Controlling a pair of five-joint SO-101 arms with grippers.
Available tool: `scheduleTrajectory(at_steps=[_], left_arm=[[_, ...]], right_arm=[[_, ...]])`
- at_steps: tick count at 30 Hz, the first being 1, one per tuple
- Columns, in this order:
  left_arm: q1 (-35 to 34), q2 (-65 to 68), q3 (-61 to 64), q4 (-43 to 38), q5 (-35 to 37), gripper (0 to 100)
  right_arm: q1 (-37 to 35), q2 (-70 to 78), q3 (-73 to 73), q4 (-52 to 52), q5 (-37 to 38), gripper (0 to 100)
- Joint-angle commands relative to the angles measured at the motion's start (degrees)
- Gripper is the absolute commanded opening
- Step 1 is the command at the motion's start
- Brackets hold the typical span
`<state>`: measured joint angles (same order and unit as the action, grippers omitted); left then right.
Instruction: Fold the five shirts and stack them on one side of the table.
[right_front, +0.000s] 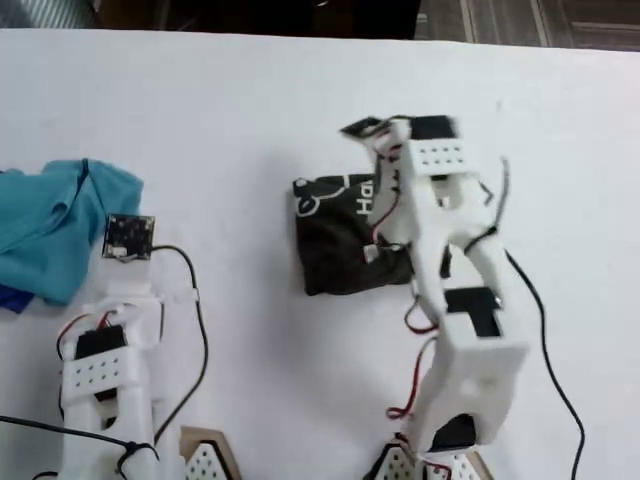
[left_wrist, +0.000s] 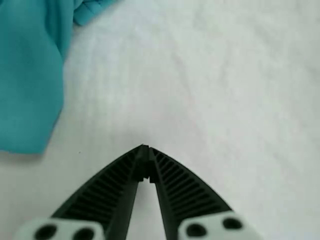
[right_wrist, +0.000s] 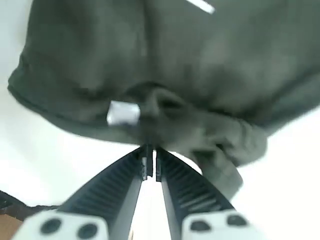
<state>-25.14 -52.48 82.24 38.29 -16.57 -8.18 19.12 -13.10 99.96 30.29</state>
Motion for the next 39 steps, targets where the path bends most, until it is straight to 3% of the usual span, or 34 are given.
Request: scheduleTrajectory(at_steps=[1, 5, 8, 15, 26, 30, 36, 39], left_arm=[[-0.35, -0.88, -0.13, -0.97, -0.09, 3], [-0.35, -0.88, -0.13, -0.97, -0.09, 3], [-0.35, -0.88, -0.13, -0.97, -0.09, 3], [-0.35, -0.88, -0.13, -0.97, -0.09, 3], [-0.35, -0.88, -0.13, -0.97, -0.09, 3], [-0.35, -0.88, -0.13, -0.97, -0.09, 3], [-0.35, -0.88, -0.13, -0.97, -0.09, 3], [-0.35, -0.88, -0.13, -0.97, -0.09, 3]], right_arm=[[2.86, -8.40, 0.44, 1.36, 0.62, 1.9], [2.77, -11.03, -5.19, 0.31, 0.09, 1.9], [-0.40, -10.95, -6.77, -6.02, 0.00, 1.9], [-1.98, -3.82, 7.03, -18.68, -2.29, 1.9], [8.48, -1.19, 8.44, -4.53, -2.20, 1.9], [9.98, -1.89, 8.44, 1.19, 2.81, 1.9], [10.95, -7.60, 7.21, -0.75, 5.10, 2.0], [10.86, -8.22, 9.14, -4.97, 0.70, 2.0]])
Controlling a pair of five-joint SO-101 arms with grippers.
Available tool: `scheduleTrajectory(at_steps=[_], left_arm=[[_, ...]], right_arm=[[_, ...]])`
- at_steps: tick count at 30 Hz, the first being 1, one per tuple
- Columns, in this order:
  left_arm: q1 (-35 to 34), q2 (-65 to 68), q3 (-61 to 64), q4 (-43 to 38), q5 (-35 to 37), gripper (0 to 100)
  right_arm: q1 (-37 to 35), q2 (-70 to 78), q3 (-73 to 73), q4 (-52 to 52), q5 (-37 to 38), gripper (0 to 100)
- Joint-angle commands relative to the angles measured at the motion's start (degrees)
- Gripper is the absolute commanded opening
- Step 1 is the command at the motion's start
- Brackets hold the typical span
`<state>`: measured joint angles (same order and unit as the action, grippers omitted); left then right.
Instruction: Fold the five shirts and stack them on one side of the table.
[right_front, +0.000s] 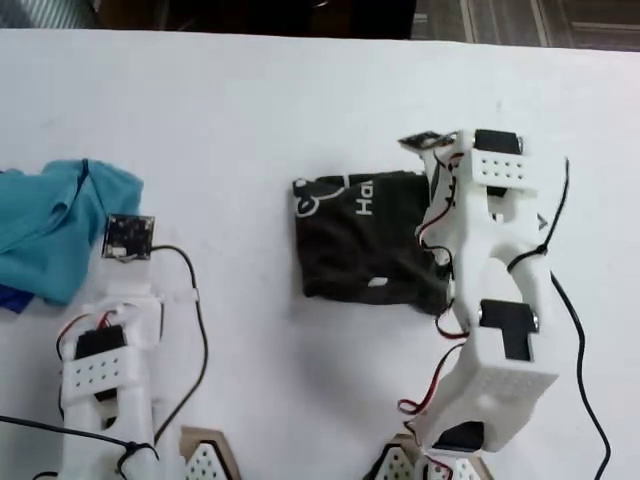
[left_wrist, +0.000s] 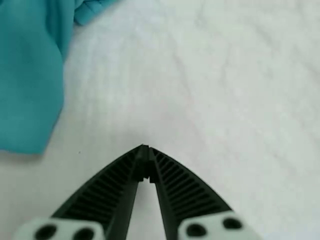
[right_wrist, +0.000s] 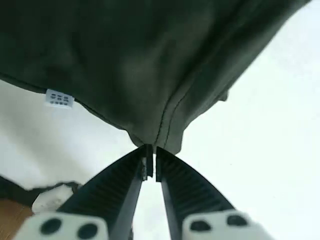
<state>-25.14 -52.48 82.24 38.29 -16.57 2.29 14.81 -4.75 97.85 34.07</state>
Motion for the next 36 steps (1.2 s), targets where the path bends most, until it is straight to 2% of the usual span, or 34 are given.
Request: scheduleTrajectory(at_steps=[1, 8, 13, 23, 27, 31, 33, 36], left_arm=[[-0.35, -0.88, -0.13, -0.97, -0.09, 3], [-0.35, -0.88, -0.13, -0.97, -0.09, 3], [-0.35, -0.88, -0.13, -0.97, -0.09, 3], [-0.35, -0.88, -0.13, -0.97, -0.09, 3], [-0.35, -0.88, -0.13, -0.97, -0.09, 3], [-0.35, -0.88, -0.13, -0.97, -0.09, 3], [-0.35, -0.88, -0.13, -0.97, -0.09, 3], [-0.35, -0.88, -0.13, -0.97, -0.09, 3]], right_arm=[[0.31, -3.82, 2.11, -4.00, -4.13, 2.0], [-1.19, -2.86, 15.30, -9.71, -4.84, 2.0], [-0.84, -2.42, 18.81, -14.20, -4.84, 2.0], [-0.84, -15.08, 2.20, -14.02, -5.10, 2.0], [-1.27, -16.04, -2.55, -17.89, -7.12, 2.3], [-1.19, -9.45, -3.43, -22.46, -15.12, 15.1], [-1.27, -4.62, -3.43, -25.54, -15.91, 21.8], [-1.27, 2.77, -4.92, -30.29, -15.91, 22.6]])
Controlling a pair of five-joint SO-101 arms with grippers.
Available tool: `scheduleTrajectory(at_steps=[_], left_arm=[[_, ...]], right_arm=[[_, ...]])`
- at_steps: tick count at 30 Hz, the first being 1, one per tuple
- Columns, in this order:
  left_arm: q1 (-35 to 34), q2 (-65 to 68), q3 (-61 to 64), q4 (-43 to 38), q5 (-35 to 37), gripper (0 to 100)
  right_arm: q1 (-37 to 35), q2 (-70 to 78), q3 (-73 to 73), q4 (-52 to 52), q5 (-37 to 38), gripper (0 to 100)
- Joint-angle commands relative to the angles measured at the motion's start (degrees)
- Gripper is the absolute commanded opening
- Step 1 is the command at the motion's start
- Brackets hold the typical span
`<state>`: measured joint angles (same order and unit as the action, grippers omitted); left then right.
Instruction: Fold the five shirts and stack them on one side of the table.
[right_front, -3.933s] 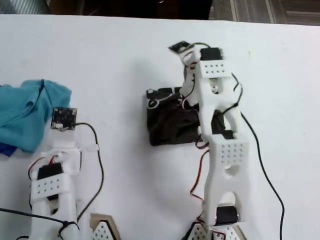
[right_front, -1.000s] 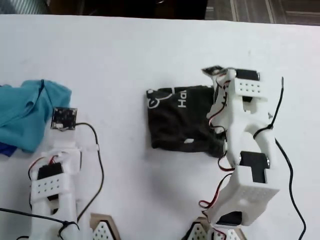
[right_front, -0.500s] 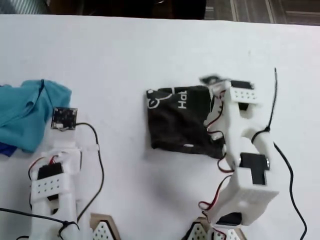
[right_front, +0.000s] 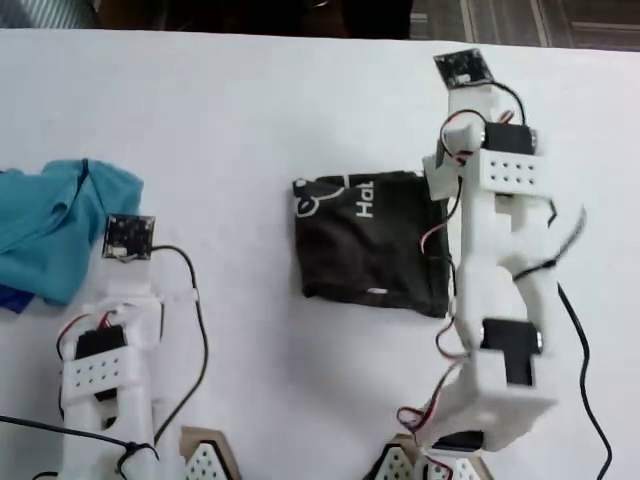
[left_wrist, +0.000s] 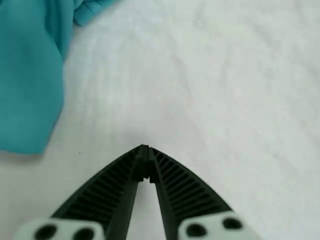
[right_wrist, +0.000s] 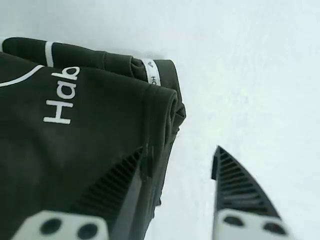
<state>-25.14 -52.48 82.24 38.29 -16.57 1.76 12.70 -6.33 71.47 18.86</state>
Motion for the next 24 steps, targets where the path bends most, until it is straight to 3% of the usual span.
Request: scheduleTrajectory(at_steps=[1, 6, 16, 19, 24], left_arm=[[-0.35, -0.88, -0.13, -0.97, -0.09, 3], [-0.35, -0.88, -0.13, -0.97, -0.09, 3], [-0.35, -0.88, -0.13, -0.97, -0.09, 3], [-0.35, -0.88, -0.13, -0.97, -0.09, 3], [-0.35, -0.88, -0.13, -0.97, -0.09, 3]], right_arm=[[-0.66, 7.16, -4.57, -4.62, -0.70, 21.7], [-0.31, 16.92, -13.80, -2.86, -0.70, 17.0], [-0.66, 31.52, -31.91, 6.29, -0.44, 16.6], [-0.66, 34.51, -37.10, 10.07, 2.55, 16.1], [0.40, 35.56, -45.89, 12.62, 3.43, 0.9]])
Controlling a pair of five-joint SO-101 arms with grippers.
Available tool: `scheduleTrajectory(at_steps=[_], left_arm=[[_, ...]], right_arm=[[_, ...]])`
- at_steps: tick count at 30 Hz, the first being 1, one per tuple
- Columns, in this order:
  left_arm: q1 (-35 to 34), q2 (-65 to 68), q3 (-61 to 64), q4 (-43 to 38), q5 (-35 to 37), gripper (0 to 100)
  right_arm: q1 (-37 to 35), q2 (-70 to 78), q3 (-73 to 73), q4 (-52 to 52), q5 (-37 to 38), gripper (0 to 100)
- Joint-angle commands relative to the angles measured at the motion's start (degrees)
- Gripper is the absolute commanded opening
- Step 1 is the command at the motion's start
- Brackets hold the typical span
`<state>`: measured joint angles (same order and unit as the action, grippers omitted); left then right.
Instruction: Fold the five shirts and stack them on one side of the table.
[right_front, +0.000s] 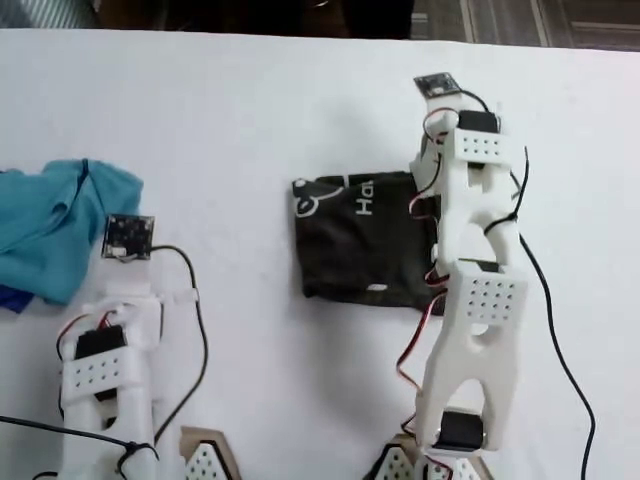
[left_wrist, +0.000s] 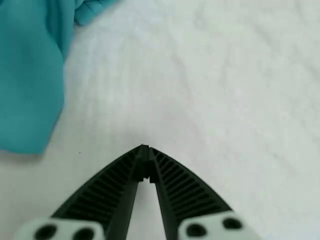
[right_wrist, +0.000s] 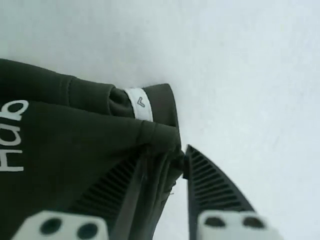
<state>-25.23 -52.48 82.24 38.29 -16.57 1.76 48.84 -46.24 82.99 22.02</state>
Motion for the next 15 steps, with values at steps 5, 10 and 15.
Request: scheduleTrajectory(at_steps=[5, 10, 15], left_arm=[[-0.26, -0.88, -0.13, -0.97, -0.09, 3], [-0.26, -0.88, -0.13, -0.97, -0.09, 3], [-0.26, -0.88, -0.13, -0.97, -0.09, 3]], right_arm=[[1.27, -0.57, -14.51, 4.26, 0.62, 2.1], [1.19, -0.13, -21.45, 6.37, 0.53, 1.9], [-0.48, -0.04, -18.29, 11.21, 0.18, 6.7]])
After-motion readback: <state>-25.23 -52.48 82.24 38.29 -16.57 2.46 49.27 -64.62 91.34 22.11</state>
